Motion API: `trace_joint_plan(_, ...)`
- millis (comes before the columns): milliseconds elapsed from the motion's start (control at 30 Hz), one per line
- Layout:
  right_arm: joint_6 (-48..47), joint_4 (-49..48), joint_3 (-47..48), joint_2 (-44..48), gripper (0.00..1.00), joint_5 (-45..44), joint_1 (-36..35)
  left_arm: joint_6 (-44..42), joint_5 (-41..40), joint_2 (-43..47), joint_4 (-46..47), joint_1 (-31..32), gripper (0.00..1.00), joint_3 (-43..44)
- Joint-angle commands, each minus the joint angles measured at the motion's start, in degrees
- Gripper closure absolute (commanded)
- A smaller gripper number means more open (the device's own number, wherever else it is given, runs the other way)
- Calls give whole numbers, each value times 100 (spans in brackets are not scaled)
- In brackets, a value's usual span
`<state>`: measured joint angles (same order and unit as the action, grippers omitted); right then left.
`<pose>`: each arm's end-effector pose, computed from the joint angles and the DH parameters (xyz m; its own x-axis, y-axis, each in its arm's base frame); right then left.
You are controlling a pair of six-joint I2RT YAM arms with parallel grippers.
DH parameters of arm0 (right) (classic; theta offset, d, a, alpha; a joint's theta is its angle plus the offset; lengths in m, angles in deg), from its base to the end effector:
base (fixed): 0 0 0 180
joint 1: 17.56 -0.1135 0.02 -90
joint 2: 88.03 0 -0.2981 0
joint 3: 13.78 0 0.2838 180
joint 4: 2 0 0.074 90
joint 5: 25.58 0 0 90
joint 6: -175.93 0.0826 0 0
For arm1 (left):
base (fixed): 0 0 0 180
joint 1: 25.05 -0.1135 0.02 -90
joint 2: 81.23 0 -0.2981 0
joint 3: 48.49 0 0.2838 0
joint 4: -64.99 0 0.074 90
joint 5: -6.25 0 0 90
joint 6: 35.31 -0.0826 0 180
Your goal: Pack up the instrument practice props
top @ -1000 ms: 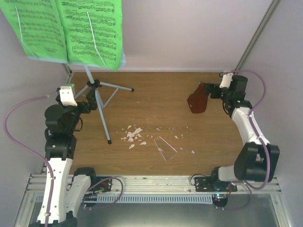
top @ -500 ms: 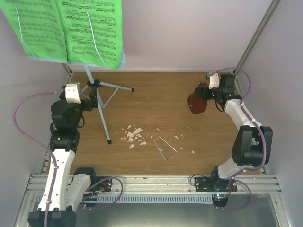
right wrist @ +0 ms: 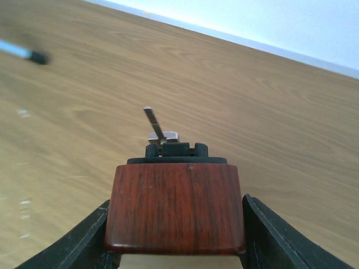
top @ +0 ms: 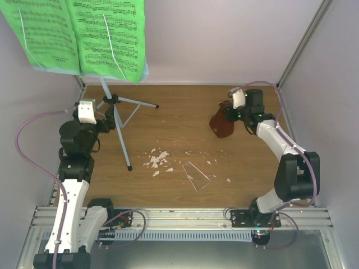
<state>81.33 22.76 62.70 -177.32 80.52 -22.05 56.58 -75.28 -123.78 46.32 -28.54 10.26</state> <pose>0.4115 0.0553 0.2551 -0.5823 -0.1230 -0.8036 -0.3421 0.9338 0.1050 0.2288 0.0018 0.3876 -0.0459 -0.0355 -0.9983 0.0852 0.9956 -0.0393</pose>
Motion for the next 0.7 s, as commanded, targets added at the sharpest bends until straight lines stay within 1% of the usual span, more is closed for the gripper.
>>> trace_joint_plan(0, -60, -184, 173, 731, 62, 38, -906, -74, 15, 90, 370, -29, 14, -84)
trace_joint_plan(100, -75, -103, 239, 1029, 63, 152, -1546, -76, -39, 126, 359, -29, 14, -95)
trace_joint_plan(200, -33, -138, 117, 1241, 63, 249, -2386, -84, -86, 141, 339, -29, 15, -93)
trace_joint_plan(300, 110, -184, 26, 1250, 63, 245, -3240, -67, -65, 179, 331, -27, 15, -97)
trace_joint_plan(467, 279, -453, 27, 1157, 63, -74, -4609, -44, -36, 219, 346, -23, 15, -111)
trace_joint_plan(567, 228, -494, 86, 1134, 63, -240, -5083, -40, -36, 214, 330, -21, 15, -109)
trace_joint_plan(667, 172, -526, 56, 1135, 63, -338, -5262, -19, -17, 198, 334, -21, 15, -98)
